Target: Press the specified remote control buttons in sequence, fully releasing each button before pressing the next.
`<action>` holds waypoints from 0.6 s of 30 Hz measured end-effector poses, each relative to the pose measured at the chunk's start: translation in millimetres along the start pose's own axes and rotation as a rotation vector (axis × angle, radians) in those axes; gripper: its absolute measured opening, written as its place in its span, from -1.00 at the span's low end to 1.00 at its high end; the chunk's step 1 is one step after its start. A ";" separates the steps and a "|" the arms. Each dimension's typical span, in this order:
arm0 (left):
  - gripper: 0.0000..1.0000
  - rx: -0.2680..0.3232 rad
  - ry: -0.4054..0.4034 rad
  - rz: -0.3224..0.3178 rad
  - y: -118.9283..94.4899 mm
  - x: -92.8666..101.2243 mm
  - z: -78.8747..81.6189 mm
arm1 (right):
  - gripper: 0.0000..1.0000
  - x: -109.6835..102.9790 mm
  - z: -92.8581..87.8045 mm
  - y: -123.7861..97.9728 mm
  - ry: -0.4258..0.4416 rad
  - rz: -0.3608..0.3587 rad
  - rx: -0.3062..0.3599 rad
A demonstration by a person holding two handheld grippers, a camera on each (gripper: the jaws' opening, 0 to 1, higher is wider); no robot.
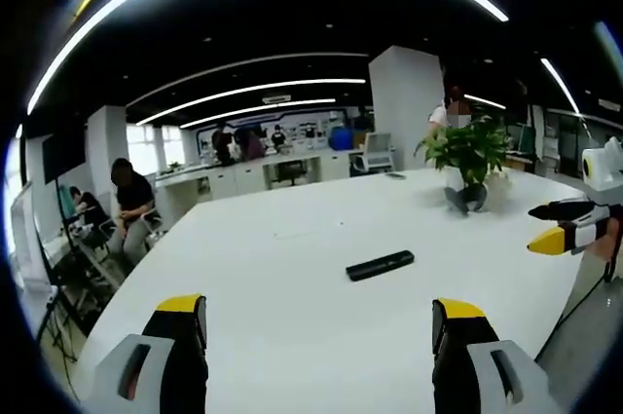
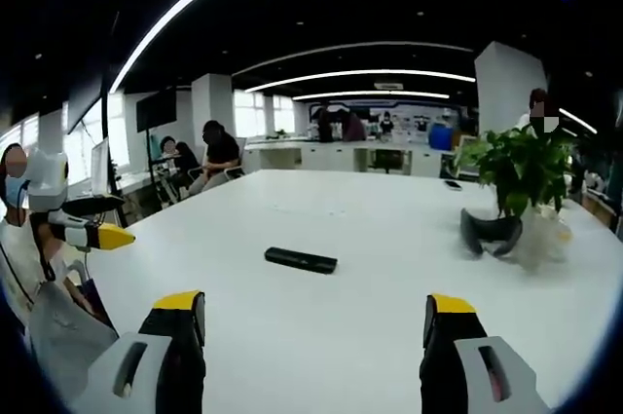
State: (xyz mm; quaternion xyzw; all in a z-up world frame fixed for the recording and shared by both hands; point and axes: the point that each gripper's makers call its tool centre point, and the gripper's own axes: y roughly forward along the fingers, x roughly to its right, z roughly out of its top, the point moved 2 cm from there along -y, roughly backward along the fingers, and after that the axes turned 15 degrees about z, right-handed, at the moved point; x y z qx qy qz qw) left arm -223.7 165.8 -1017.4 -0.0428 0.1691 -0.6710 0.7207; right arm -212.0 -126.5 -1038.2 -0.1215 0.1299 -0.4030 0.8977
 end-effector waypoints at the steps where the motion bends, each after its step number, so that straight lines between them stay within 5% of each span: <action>1: 1.00 0.000 0.001 0.000 0.0 0.1 0.3 | 0.84 -1.1 0.3 0.3 0.001 0.005 0.001; 18: 1.00 -0.005 -0.023 -0.007 -3.9 0.0 -1.1 | 0.88 -4.9 6.0 0.5 -0.019 0.011 0.008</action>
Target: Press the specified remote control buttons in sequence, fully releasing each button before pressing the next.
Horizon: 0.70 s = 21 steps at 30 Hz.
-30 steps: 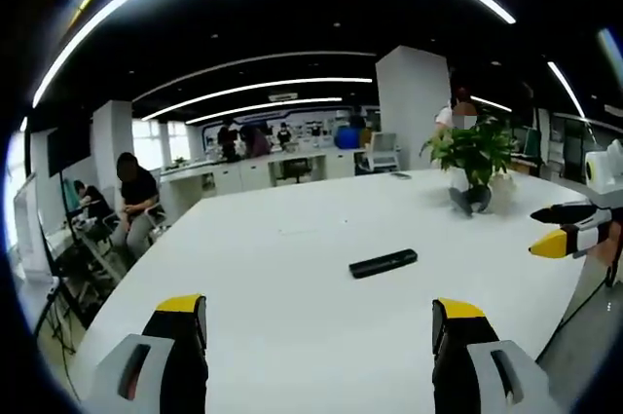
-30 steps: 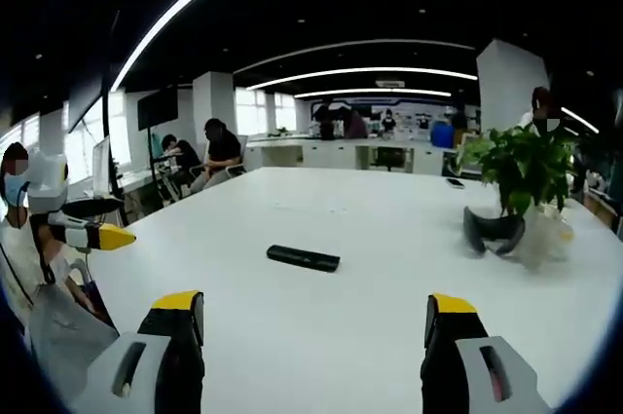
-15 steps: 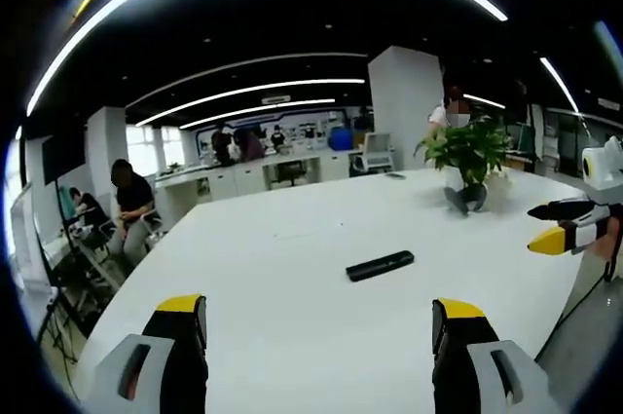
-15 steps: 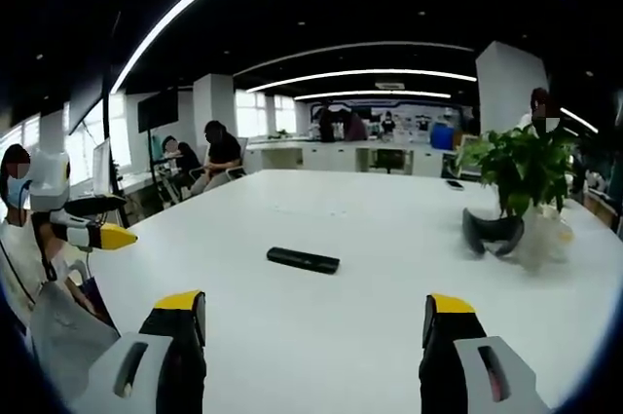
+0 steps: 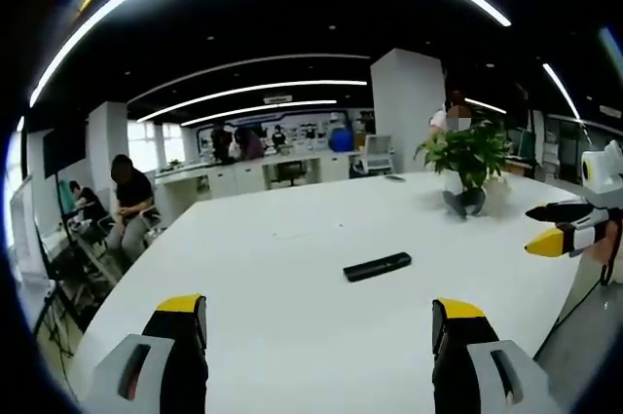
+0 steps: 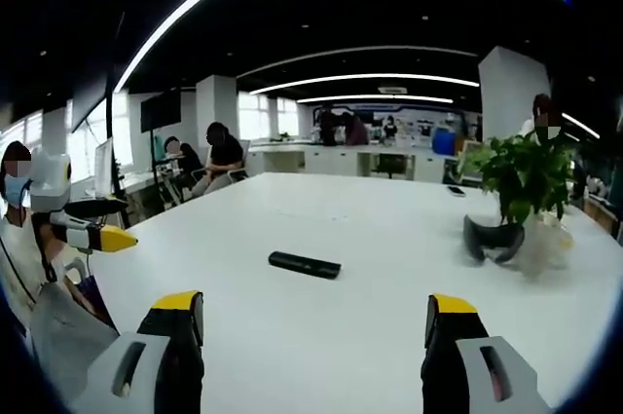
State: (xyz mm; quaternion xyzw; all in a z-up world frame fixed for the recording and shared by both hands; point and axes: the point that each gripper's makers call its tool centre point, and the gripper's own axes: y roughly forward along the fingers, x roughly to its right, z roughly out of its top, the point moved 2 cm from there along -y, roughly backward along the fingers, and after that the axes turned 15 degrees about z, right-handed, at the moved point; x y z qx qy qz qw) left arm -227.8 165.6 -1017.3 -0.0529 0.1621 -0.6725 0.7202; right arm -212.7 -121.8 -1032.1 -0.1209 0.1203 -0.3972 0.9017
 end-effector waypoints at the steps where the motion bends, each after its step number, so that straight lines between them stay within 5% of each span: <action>1: 1.00 -0.001 -0.001 -0.003 -0.2 0.5 -0.6 | 0.88 -0.1 0.0 -0.1 0.001 0.000 0.000; 21: 1.00 -0.016 -0.021 -0.047 -0.5 9.6 -6.8 | 0.98 2.4 -1.1 0.2 0.010 -0.009 -0.001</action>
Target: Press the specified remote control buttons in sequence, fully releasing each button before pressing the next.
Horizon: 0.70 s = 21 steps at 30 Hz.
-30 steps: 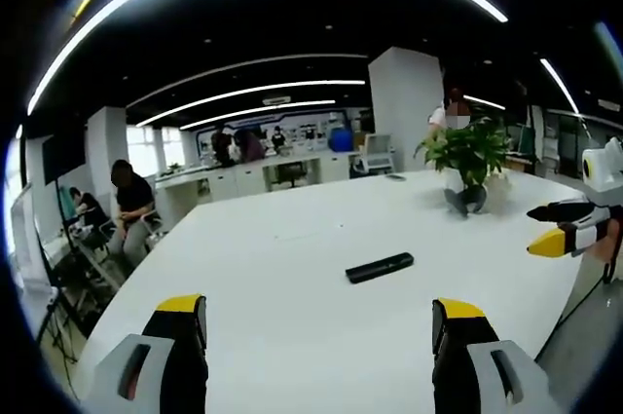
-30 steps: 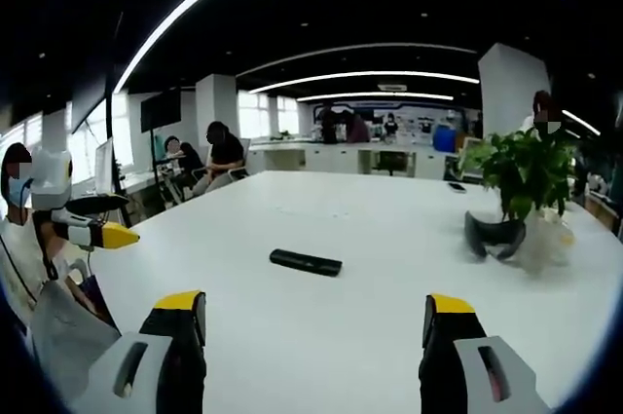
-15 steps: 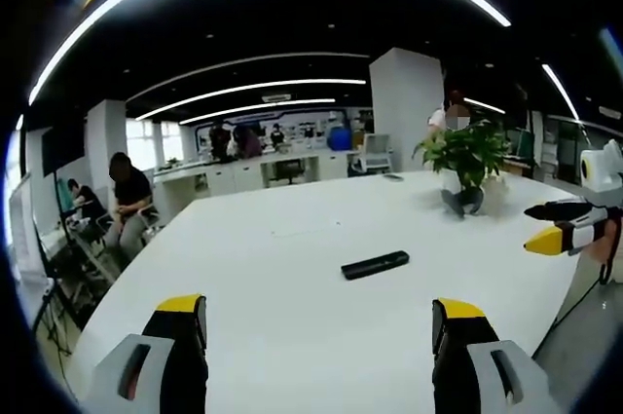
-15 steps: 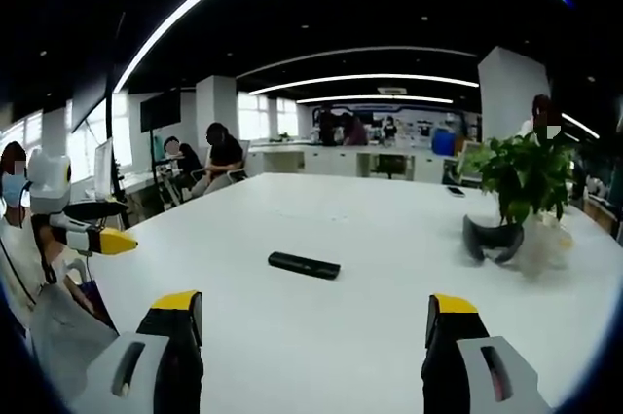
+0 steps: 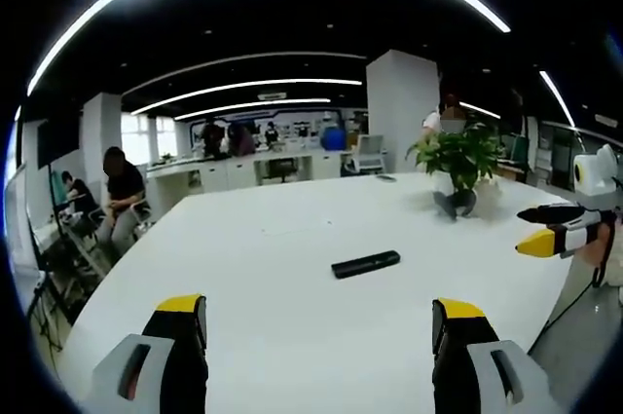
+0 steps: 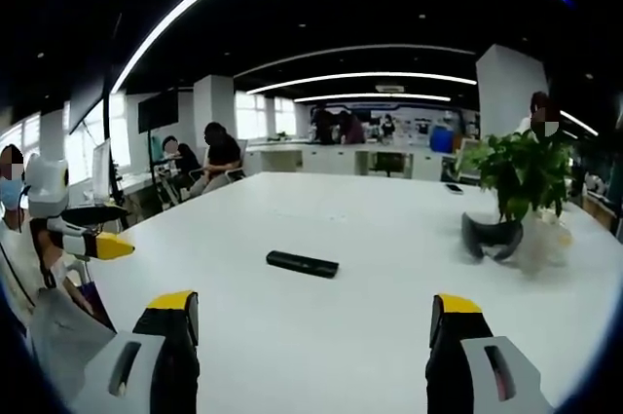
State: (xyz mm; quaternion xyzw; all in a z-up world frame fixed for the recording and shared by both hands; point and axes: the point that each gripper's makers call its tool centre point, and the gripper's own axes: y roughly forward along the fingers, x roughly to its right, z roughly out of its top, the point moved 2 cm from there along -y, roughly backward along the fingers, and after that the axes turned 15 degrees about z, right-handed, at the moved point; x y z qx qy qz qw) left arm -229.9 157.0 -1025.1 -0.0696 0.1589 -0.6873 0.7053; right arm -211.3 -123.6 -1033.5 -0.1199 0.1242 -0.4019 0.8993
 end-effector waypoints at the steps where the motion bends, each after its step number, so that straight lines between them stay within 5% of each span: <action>1: 1.00 0.002 0.002 0.000 0.1 0.2 0.3 | 0.98 -0.7 0.9 0.2 0.001 0.001 0.006; 21: 1.00 -0.005 0.017 -0.010 3.3 -0.5 1.8 | 0.96 -1.0 0.4 -0.7 -0.008 -0.002 0.001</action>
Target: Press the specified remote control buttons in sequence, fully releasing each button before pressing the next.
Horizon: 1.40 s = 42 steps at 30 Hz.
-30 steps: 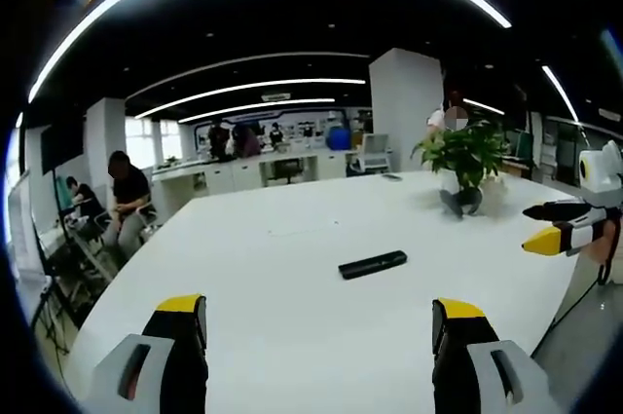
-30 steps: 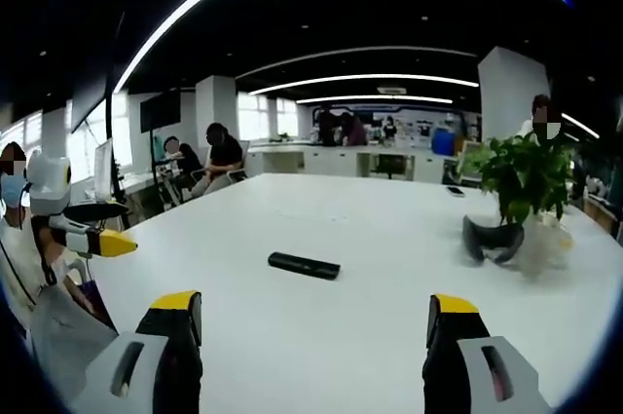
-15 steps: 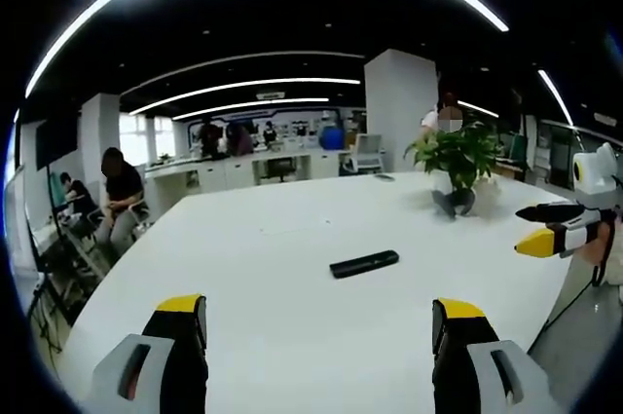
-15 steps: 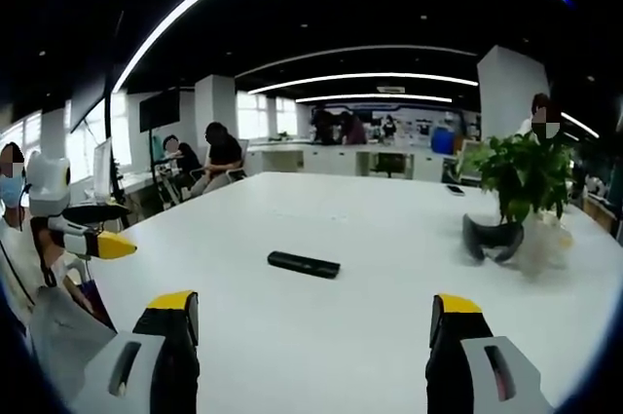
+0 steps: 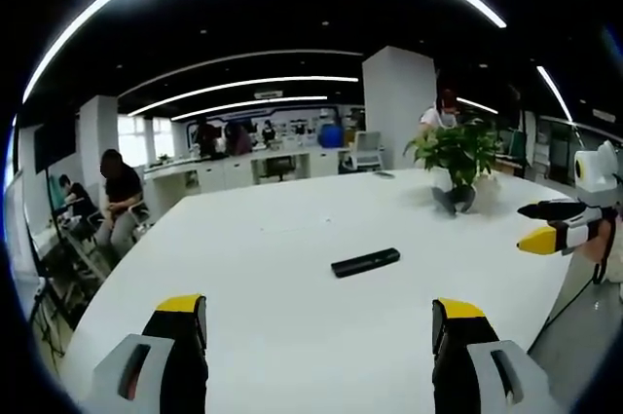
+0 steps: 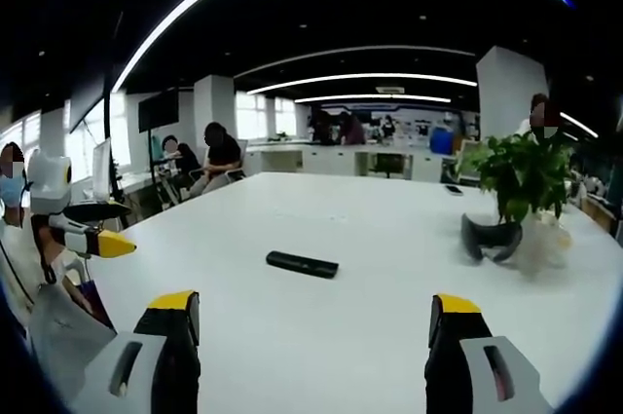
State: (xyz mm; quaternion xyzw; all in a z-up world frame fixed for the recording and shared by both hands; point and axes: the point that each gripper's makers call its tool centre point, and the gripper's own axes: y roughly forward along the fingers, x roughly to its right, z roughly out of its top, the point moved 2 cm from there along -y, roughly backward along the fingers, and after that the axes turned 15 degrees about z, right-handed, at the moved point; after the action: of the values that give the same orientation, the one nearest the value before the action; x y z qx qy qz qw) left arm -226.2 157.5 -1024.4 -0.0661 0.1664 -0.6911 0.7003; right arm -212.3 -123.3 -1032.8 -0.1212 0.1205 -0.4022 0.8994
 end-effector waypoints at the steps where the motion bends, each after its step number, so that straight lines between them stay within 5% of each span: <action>1: 1.00 -0.002 0.001 -0.001 0.3 0.4 -0.3 | 0.95 -0.1 -0.2 0.0 -0.001 0.002 -0.001; 22: 0.93 -0.024 0.039 -0.053 4.9 12.1 0.9 | 0.78 -3.7 -4.5 2.1 0.008 0.040 -0.017; 26: 0.89 -0.036 0.070 -0.075 8.1 16.4 1.9 | 0.57 -5.9 -5.9 2.0 0.024 0.059 -0.025; 31: 0.83 -0.038 0.104 -0.111 15.1 22.4 10.3 | 0.09 -9.9 -8.3 1.0 0.046 0.093 -0.041; 42: 0.75 -0.046 0.212 -0.189 50.0 37.0 24.7 | -0.85 -16.0 -30.3 1.3 0.106 0.160 -0.166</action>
State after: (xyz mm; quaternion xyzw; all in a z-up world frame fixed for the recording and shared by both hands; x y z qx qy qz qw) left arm -171.3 119.2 -1022.6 -0.0242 0.2483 -0.7531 0.6087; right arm -231.3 -114.1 -1059.9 -0.1641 0.2099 -0.3237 0.9079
